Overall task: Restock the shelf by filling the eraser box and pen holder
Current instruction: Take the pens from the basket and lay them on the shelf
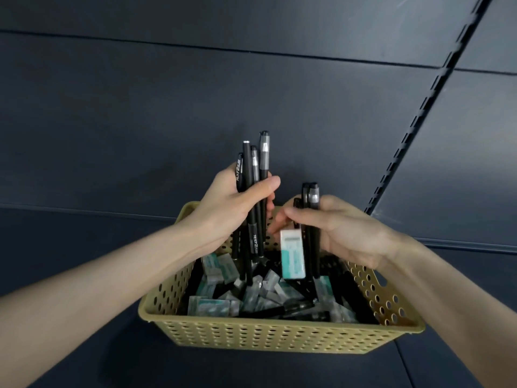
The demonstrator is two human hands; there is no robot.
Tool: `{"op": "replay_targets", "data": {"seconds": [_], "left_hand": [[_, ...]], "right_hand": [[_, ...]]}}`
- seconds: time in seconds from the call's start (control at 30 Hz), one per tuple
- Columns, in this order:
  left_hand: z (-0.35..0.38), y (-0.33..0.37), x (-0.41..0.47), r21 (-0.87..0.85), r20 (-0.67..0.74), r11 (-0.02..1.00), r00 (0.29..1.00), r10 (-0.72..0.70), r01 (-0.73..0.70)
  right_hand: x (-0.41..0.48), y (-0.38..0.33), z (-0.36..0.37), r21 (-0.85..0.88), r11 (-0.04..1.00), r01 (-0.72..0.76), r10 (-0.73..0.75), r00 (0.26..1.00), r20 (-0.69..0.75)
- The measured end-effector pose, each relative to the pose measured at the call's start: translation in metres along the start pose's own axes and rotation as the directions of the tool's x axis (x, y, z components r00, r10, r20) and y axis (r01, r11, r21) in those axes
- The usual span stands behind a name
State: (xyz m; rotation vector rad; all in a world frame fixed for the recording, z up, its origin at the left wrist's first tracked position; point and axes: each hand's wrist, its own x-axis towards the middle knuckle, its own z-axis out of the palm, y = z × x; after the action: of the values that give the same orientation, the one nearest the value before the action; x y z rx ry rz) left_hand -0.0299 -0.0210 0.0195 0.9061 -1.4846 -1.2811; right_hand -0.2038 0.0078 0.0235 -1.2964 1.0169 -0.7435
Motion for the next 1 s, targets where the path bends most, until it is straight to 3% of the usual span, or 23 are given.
{"op": "replay_targets", "data": {"seconds": [0.13,0.27,0.53,0.73,0.9,1.0], "left_hand": [[-0.002,0.003,0.001,-0.130,0.001,0.990,0.999,-0.054,0.054],[-0.003,0.005,-0.002,-0.184,0.041,0.980,0.997,-0.064,0.071],[0.001,0.006,-0.009,-0.135,0.178,0.978,0.975,-0.134,0.159],[0.003,0.008,-0.008,-0.066,0.235,0.976,0.954,-0.188,0.209],[0.009,0.009,-0.008,-0.045,0.259,0.967,0.938,-0.232,0.252],[0.014,0.007,-0.008,-0.010,0.251,0.966,0.935,-0.248,0.259]], "right_hand": [[0.003,-0.012,0.006,0.008,0.995,0.098,-0.097,0.990,-0.102],[0.010,-0.015,0.013,0.131,0.966,0.221,-0.196,0.964,-0.182],[0.009,-0.012,0.018,0.332,0.900,0.282,-0.233,0.956,-0.180],[0.007,-0.013,0.020,0.239,0.925,0.297,-0.255,0.948,-0.192],[0.013,-0.011,0.028,-0.073,0.941,0.329,-0.337,0.912,-0.235],[0.016,-0.009,0.029,-0.124,0.947,0.297,-0.318,0.921,-0.225]]}}
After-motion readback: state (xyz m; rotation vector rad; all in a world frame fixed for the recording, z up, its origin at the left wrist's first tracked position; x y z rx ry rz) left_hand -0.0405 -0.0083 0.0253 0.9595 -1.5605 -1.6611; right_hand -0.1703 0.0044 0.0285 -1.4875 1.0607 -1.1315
